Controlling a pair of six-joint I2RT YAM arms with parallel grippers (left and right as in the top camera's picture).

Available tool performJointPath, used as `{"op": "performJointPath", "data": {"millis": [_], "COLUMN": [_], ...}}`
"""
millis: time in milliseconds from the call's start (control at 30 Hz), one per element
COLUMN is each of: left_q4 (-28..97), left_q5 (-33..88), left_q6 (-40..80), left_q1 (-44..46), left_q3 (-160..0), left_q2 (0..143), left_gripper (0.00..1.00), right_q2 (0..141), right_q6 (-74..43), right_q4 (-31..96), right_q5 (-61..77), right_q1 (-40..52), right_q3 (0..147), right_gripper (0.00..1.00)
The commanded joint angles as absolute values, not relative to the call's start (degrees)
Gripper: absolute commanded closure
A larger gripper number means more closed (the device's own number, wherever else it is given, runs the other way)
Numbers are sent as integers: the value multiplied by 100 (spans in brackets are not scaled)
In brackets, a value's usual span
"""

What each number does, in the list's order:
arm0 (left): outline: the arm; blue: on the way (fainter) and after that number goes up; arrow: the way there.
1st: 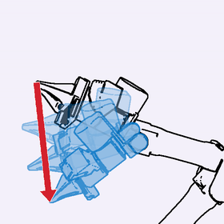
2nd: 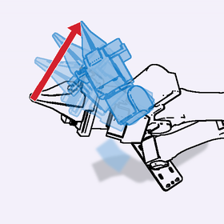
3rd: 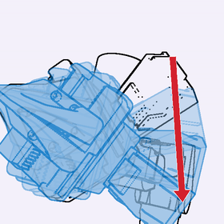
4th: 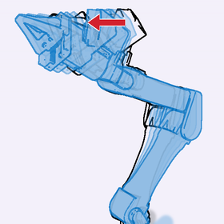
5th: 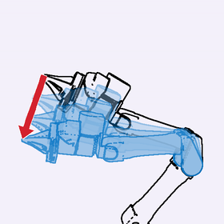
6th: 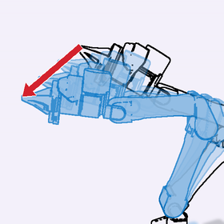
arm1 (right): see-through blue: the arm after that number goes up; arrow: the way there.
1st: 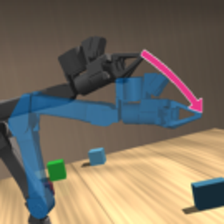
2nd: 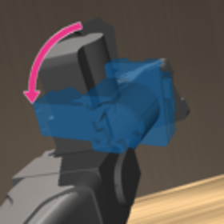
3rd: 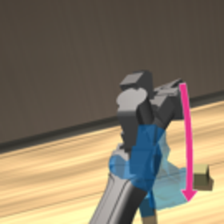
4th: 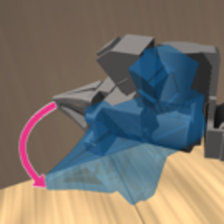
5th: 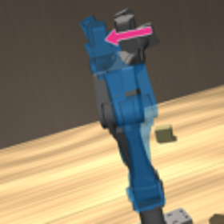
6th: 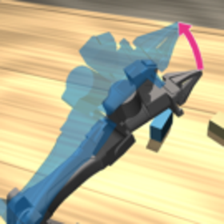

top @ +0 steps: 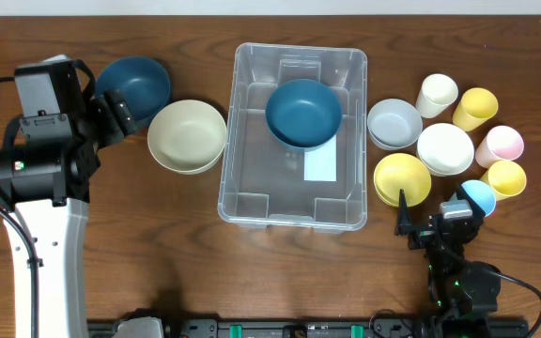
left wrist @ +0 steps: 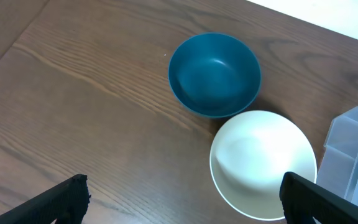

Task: Pack container
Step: 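Withdraw the left gripper back toward the left side of the table, then move the left gripper to the cream bowl and grasp its rim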

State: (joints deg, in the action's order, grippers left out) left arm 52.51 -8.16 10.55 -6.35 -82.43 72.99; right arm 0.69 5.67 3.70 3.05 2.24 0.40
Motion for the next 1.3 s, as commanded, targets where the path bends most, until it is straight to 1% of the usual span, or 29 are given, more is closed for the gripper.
{"op": "performJointPath", "data": {"millis": [0, 500, 833, 900, 1133, 1267], "left_q4": [5269, 5269, 4707, 4890, 5026, 4875], "left_q5": [-884, -884, -882, -882, -880, -650], "left_q6": [1103, 1103, 1103, 1111, 1876, 1944], "left_q1": [-663, -663, -663, -663, -692, -701], "left_q3": [-8348, -8348, -8348, -8348, -7843, -7454], "left_q2": [7297, 7297, 7297, 7299, 7365, 7612], "left_gripper": [2, 2, 2, 2, 2, 2], "right_q2": [40, 40, 40, 40, 40, 40], "right_q6": [631, 628, 631, 631, 631, 628], "right_q4": [392, 392, 392, 395, 392, 392], "right_q5": [344, 344, 346, 344, 344, 344], "right_q1": [167, 167, 167, 167, 167, 167], "right_q3": [32, 32, 32, 32, 32, 32], "right_gripper": [1, 1, 1, 1, 1, 1]}}
